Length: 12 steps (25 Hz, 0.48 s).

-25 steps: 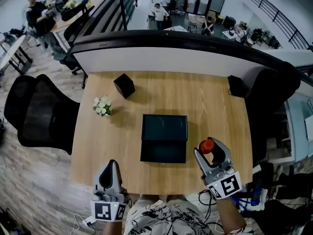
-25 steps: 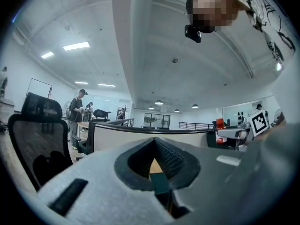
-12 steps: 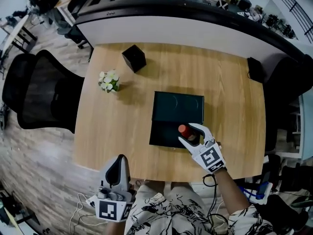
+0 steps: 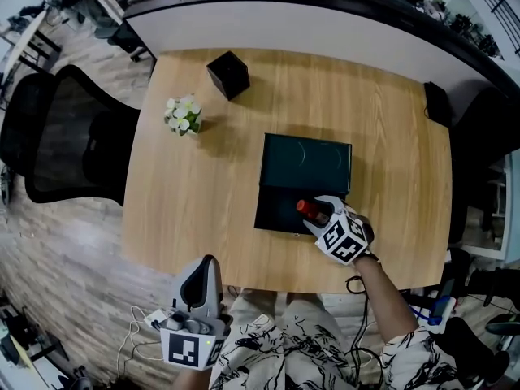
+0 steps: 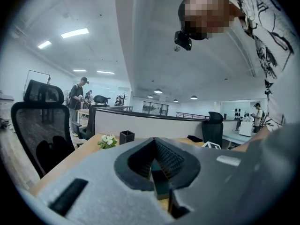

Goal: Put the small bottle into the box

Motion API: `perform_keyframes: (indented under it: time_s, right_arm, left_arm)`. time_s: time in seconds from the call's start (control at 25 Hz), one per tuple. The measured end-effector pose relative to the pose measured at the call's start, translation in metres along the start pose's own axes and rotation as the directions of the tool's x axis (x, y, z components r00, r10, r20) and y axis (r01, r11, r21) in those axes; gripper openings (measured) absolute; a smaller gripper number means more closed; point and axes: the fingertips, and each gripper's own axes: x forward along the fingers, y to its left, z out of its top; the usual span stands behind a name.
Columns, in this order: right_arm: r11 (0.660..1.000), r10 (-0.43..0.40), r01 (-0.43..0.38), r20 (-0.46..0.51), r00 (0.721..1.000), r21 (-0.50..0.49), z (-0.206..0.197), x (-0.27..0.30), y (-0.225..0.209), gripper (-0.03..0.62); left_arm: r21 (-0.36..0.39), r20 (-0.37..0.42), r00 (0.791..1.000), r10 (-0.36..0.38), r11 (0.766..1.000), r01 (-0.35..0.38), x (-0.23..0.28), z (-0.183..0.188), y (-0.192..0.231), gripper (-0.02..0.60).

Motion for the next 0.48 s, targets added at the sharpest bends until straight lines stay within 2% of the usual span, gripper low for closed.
perform_keyframes:
  time_s: [0.12, 0.28, 0.4, 0.48]
  right_arm:
    - [0.999, 0.004, -0.008, -0.103, 0.995, -0.036, -0.007, 0.009, 0.003, 0.230]
    - [0.995, -0.011, -0.011, -0.219, 0.976, -0.099, -0.018, 0.016, 0.008, 0.232]
    - [0.995, -0.031, 0.010, -0.213, 0.977, -0.098, -0.018, 0.018, 0.006, 0.232]
    - [0.997, -0.026, 0.012, -0.185, 0.982, -0.079, -0.015, 0.016, 0.006, 0.255]
  left_arm:
    - [-0.005, -0.019, 1.000, -0.002, 1.000, 0.001, -0.001, -0.008, 0.000, -0.002]
    - [-0.020, -0.003, 1.000, -0.004, 1.000, 0.003, 0.001, -0.007, -0.003, -0.002]
    - [-0.016, -0.018, 1.000, -0.009, 1.000, 0.008, -0.003, -0.013, -0.004, -0.002]
    - [-0.024, -0.038, 0.999, -0.004, 1.000, 0.003, -0.005, -0.017, -0.003, -0.002]
